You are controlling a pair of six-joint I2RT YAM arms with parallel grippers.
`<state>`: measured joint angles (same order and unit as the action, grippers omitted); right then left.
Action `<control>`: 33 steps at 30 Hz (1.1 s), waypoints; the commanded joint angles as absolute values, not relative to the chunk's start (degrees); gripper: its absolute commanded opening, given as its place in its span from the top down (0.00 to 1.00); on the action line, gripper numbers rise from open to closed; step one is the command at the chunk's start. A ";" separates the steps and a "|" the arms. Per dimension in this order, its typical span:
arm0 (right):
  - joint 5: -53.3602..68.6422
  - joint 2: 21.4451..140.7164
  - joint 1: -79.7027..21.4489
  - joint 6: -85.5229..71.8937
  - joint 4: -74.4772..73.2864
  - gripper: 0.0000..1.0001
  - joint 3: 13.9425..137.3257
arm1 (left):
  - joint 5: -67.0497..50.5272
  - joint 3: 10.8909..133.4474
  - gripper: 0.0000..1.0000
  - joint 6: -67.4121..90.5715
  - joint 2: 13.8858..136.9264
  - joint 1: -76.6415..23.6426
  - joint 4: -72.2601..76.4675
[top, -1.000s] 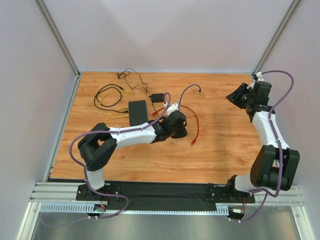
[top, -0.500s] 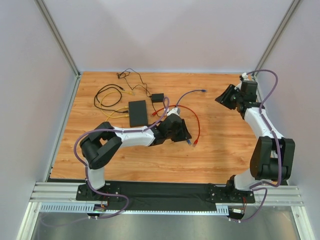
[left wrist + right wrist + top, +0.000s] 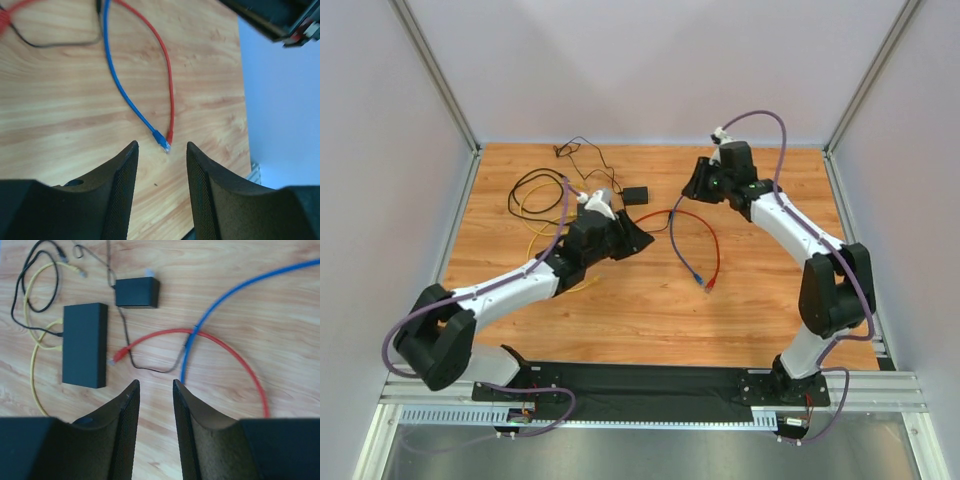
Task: Pull the plug from the switch port
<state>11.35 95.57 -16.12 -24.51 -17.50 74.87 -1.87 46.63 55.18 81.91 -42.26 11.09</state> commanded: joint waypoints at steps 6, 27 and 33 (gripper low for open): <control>8.26 110.81 -29.43 -23.91 -18.46 0.65 96.29 | -3.51 36.49 0.47 53.08 65.93 -25.95 7.82; 8.79 135.78 -41.31 -16.44 -24.51 0.70 116.18 | -19.87 23.82 0.56 70.13 86.03 -0.79 42.71; 11.24 138.95 -41.31 -17.14 -25.93 0.70 119.70 | -17.49 22.24 0.56 71.71 90.35 -0.70 49.21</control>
